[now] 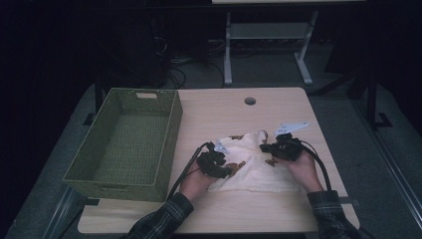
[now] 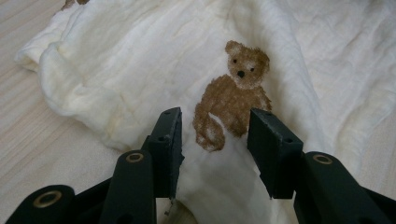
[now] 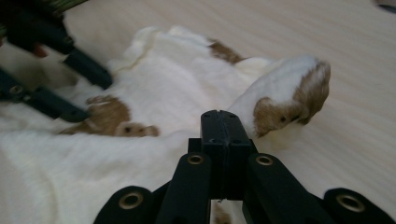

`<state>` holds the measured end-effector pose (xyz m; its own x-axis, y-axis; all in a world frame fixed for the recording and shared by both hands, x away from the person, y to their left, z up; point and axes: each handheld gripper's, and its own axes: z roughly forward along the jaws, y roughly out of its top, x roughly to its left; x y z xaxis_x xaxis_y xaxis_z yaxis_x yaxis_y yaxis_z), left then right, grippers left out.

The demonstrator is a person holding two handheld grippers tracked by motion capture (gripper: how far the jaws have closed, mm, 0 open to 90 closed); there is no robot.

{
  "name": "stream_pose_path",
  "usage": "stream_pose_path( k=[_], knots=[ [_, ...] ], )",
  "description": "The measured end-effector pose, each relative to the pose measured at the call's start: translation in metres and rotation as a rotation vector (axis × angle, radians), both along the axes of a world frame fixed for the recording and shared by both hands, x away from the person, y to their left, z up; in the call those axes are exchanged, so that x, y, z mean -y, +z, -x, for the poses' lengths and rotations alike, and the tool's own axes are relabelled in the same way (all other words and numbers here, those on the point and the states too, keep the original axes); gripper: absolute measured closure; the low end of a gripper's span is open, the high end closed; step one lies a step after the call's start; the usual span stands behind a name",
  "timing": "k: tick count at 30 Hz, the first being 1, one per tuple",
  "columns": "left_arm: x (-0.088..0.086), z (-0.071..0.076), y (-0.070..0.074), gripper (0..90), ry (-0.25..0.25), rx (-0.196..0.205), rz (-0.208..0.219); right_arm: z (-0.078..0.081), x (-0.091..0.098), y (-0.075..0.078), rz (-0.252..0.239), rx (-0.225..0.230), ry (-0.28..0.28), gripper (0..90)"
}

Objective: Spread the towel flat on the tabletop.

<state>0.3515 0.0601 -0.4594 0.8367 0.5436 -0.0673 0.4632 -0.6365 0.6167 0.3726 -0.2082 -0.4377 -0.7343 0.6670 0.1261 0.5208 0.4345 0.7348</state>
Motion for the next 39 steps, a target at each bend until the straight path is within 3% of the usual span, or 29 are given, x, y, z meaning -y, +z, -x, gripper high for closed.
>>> stream_pose_path(
  k=[3,6,9,14,17,21,29,33,35,39],
  knots=[
    [0.0,0.0,0.0,54.0,0.0,0.0,0.001,0.007,-0.012,-0.007,-0.004,-0.033,0.069,89.8],
    [0.0,0.0,0.0,54.0,0.004,0.002,0.007,0.012,-0.015,-0.007,-0.003,-0.025,0.136,87.1],
    [0.0,0.0,0.0,54.1,0.001,0.001,0.005,0.011,-0.005,0.007,-0.061,0.013,0.104,81.9],
    [0.0,0.0,0.0,54.2,0.0,0.004,0.002,-0.005,0.017,0.02,-0.087,0.032,0.011,75.8],
    [0.0,0.0,0.0,54.1,-0.002,0.003,0.001,-0.018,0.019,0.015,-0.046,-0.002,-0.013,71.7],
    [-0.001,0.0,0.0,54.1,-0.001,0.002,0.004,-0.028,0.015,0.003,-0.035,-0.033,-0.011,68.8],
    [-0.001,-0.001,0.0,54.1,-0.003,-0.003,0.005,-0.034,-0.01,-0.021,-0.013,-0.113,0.071,66.2],
    [-0.001,-0.001,0.0,54.1,-0.004,-0.003,0.008,-0.028,-0.023,-0.02,-0.005,-0.101,0.133,64.0],
    [-0.001,-0.001,0.0,54.1,-0.005,-0.001,0.004,-0.026,-0.021,-0.014,-0.013,-0.073,0.124,64.2],
    [-0.001,-0.001,0.0,54.0,-0.004,-0.001,0.004,-0.031,-0.005,-0.008,-0.034,-0.054,0.049,65.4]
  ],
)
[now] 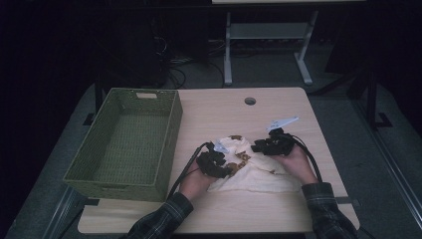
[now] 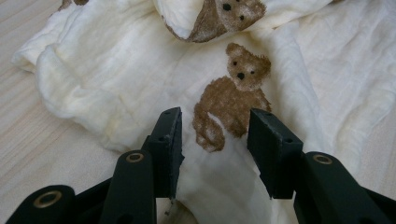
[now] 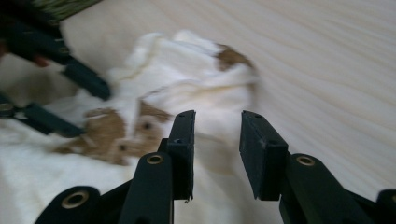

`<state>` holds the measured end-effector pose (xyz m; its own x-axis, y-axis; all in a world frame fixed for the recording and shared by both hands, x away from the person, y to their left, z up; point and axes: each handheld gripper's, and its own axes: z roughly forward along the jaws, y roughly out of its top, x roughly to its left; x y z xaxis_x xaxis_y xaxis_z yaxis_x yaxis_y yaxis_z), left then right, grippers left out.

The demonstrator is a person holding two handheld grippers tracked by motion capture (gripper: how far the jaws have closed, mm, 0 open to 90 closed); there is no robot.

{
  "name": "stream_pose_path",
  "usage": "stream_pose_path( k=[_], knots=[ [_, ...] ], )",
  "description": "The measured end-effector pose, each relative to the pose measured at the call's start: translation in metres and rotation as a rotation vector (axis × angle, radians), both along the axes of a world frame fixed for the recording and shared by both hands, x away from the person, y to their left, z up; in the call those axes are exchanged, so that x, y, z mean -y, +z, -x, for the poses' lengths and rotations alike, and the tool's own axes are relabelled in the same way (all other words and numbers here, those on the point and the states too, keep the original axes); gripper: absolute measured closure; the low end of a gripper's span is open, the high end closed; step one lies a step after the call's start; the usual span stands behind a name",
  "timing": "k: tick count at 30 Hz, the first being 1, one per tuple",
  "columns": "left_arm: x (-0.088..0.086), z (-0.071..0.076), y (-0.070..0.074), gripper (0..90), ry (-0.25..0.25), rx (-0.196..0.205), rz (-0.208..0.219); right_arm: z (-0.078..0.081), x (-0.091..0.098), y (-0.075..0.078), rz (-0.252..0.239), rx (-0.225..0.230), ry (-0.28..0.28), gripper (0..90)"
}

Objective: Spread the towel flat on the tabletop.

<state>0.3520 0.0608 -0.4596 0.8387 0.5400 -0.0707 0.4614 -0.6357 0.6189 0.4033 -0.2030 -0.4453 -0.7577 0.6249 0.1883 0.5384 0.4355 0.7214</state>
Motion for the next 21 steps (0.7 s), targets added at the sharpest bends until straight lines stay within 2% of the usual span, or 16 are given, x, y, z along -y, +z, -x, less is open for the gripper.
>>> stream_pose_path(
  k=[2,6,10,11,13,16,17,21],
  knots=[
    [0.0,0.0,0.0,54.0,-0.001,0.0,0.0,-0.003,0.009,-0.002,0.011,-0.007,-0.032,65.4],
    [0.0,0.0,0.0,54.1,-0.001,-0.001,0.003,-0.005,0.016,-0.009,0.019,-0.044,-0.044,65.4],
    [0.0,0.0,0.0,54.0,0.0,0.0,0.002,-0.003,0.012,-0.015,0.034,-0.067,0.003,63.8],
    [0.0,0.0,0.0,54.1,-0.001,-0.001,0.0,-0.001,0.009,-0.016,0.052,-0.074,0.007,63.8],
    [0.0,0.0,0.0,54.0,-0.001,0.0,0.0,0.0,0.006,-0.02,0.061,-0.069,0.03,64.7],
    [0.0,0.0,0.0,54.1,-0.001,0.001,0.0,0.003,0.003,-0.02,0.06,-0.062,0.053,74.9],
    [0.0,0.0,0.0,54.1,-0.001,0.0,0.0,0.004,0.002,-0.02,0.065,-0.054,0.062,80.9],
    [0.0,0.0,0.0,54.1,-0.001,0.0,0.0,0.007,0.003,-0.02,0.063,-0.041,0.068,87.3]
  ],
)
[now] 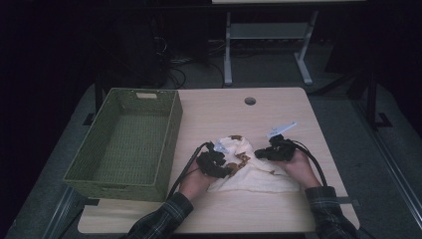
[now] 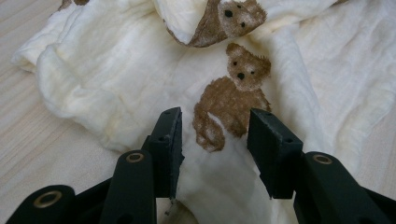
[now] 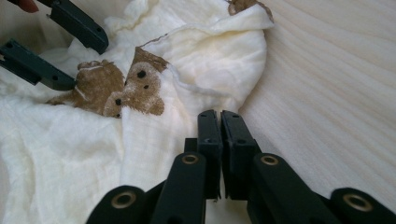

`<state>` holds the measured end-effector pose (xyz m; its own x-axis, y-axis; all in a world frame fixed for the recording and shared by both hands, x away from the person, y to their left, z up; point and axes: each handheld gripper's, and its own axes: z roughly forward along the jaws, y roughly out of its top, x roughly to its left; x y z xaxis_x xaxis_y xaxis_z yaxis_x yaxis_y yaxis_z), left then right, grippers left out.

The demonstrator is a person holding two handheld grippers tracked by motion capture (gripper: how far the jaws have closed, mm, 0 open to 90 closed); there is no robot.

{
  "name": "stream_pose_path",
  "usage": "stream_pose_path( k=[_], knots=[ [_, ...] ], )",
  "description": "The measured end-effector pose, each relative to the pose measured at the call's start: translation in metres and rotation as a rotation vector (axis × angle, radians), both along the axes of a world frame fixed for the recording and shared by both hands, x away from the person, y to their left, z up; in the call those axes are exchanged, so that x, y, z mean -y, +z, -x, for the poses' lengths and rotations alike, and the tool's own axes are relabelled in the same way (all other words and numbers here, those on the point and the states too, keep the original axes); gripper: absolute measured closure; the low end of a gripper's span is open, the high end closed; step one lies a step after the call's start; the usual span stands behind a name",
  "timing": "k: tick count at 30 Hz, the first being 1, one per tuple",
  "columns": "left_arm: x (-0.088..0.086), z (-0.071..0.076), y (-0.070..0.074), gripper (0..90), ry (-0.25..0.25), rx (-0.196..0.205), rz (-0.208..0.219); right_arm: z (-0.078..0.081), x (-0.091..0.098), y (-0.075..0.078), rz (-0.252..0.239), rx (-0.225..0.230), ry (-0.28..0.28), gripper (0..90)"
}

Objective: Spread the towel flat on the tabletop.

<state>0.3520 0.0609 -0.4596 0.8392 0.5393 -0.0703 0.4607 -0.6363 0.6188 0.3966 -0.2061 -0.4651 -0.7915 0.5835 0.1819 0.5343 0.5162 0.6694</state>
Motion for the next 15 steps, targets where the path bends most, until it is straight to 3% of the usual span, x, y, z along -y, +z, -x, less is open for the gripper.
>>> stream_pose_path(
  k=[5,9,11,13,14,15],
  knots=[
    [0.0,0.0,0.0,54.0,0.001,-0.001,0.001,0.002,0.006,0.015,-0.003,0.057,-0.031,87.5],
    [0.0,0.0,0.0,53.9,-0.002,0.002,-0.001,-0.003,0.016,0.034,-0.005,0.117,-0.1,87.8],
    [0.0,0.0,0.0,53.6,-0.001,0.001,0.001,-0.009,0.022,0.038,0.028,0.134,-0.131,87.9],
    [0.0,0.0,0.0,53.3,-0.002,0.0,0.003,-0.015,0.03,0.041,0.018,0.154,-0.174,87.9],
    [0.001,0.0,0.0,52.9,-0.002,0.002,0.007,-0.02,0.033,0.042,0.037,0.142,-0.193,87.9],
    [0.001,0.0,0.0,52.4,-0.004,0.001,0.007,-0.026,0.038,0.043,0.059,0.158,-0.216,87.9]
  ],
)
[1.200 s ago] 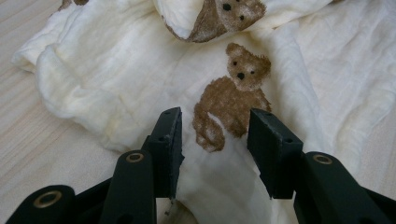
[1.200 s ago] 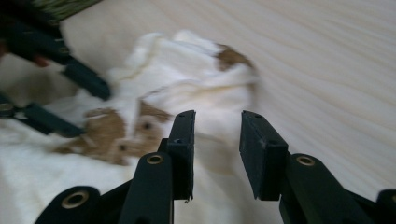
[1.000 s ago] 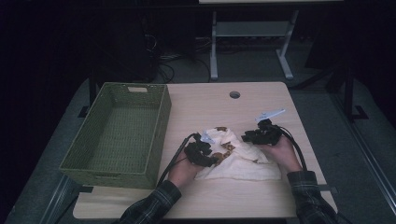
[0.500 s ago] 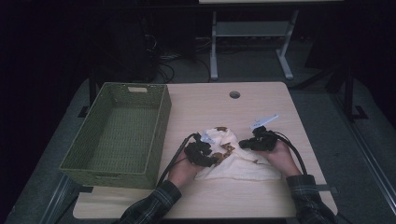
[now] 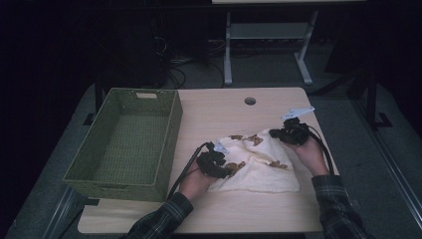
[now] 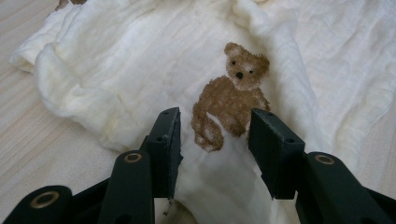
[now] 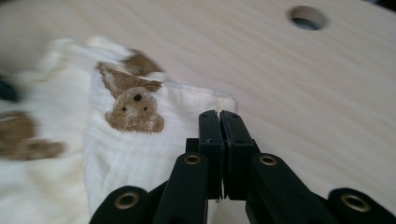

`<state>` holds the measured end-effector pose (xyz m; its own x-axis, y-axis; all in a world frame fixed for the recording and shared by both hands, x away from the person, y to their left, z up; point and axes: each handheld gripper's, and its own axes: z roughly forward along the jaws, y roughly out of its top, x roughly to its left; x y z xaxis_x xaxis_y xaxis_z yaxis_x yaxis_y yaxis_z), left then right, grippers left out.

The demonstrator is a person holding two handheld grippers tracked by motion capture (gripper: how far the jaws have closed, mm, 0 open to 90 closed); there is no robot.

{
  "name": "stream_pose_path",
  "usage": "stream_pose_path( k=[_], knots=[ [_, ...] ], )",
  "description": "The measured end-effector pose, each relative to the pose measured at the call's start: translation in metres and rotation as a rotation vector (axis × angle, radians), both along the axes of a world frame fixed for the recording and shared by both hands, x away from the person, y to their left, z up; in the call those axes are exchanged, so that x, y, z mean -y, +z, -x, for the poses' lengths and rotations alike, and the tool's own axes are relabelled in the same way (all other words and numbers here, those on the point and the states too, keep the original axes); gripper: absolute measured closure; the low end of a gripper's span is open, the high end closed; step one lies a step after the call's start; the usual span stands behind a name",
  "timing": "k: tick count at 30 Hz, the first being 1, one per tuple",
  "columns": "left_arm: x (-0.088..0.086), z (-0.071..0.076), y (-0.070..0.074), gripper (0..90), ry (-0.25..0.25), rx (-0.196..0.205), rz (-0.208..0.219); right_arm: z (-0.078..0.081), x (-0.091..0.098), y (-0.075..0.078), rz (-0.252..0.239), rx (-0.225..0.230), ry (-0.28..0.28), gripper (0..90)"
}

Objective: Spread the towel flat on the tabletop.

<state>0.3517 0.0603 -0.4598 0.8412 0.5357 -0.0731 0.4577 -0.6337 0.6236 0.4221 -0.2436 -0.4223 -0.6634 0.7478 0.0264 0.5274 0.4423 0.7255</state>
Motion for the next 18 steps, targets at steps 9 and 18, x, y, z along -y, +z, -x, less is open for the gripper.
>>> stream_pose_path(
  k=[9,18],
  knots=[
    [-0.006,-0.004,0.004,43.5,0.031,0.002,0.015,-0.027,0.032,-0.007,-0.005,0.018,-0.205,78.1],
    [-0.015,-0.028,0.019,44.9,0.129,0.031,0.043,-0.013,0.035,-0.008,-0.033,-0.029,-0.147,72.1]
  ],
)
